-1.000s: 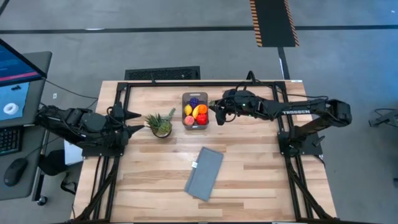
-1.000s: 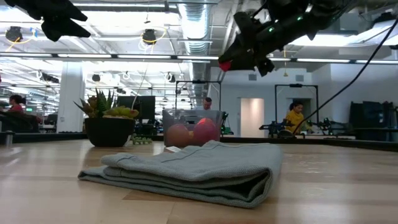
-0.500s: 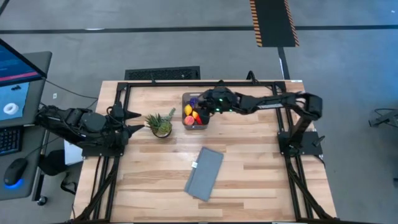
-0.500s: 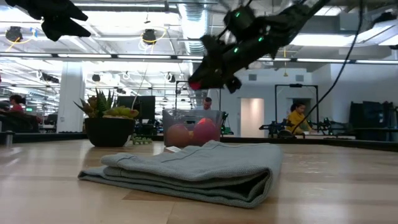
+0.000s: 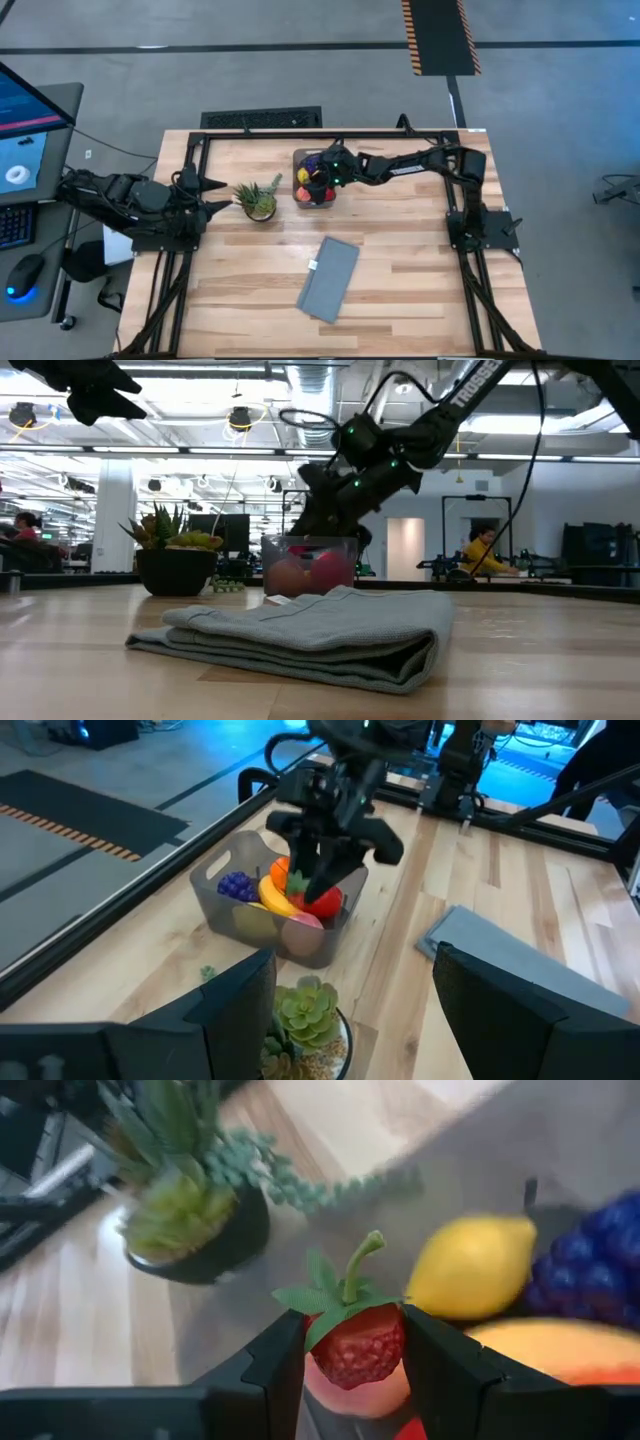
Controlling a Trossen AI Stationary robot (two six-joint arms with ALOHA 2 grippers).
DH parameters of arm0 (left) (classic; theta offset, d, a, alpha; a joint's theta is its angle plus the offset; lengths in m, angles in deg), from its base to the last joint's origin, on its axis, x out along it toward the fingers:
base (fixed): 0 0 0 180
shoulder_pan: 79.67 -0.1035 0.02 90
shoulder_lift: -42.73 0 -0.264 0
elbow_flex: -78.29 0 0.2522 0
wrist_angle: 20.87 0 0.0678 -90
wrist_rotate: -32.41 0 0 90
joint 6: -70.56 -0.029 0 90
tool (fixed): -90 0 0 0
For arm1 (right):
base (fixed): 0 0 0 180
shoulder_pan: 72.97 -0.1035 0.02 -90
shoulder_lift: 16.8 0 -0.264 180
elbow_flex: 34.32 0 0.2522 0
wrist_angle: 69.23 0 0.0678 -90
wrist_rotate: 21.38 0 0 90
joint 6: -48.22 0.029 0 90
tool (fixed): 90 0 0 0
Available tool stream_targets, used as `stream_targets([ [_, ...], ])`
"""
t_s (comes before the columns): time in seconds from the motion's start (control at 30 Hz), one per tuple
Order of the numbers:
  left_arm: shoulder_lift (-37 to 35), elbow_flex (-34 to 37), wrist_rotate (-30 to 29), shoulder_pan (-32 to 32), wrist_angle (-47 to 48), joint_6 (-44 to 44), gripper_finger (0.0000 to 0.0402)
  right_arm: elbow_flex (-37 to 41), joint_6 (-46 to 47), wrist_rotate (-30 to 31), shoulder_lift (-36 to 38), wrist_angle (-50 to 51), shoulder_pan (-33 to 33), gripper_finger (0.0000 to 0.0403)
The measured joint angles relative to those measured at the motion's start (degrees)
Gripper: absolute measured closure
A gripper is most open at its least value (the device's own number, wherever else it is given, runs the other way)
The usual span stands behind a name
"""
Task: Pick and placing Produce into tupperware
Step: Put the red strawberry into the black black bin
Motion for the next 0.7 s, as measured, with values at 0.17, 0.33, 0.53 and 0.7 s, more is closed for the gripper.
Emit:
stream_targets([
  [0.17, 0.01, 0.0, 0.0, 0.0, 0.17, -0.39, 0.0143, -0.03, 0.88, 0.0, -1.2, -0.16, -0.02, 0.0226],
  [0.33, 0.01, 0.0, 0.0, 0.0, 0.2, -0.66, 0.0143, -0.03, 1.11, 0.17, -1.25, -0.41, 0.01, 0.0227],
  [0.53, 0.01, 0.0, 0.01, 0.0, 0.2, -0.83, 0.0143, -0.02, 1.21, 0.29, -1.25, -0.13, 0.57, 0.0228],
  [0.7, -0.01, 0.0, 0.0, 0.0, 0.2, -0.83, 0.0143, -0.01, 1.67, 2.28, -1.25, -0.15, 0.59, 0.0228],
])
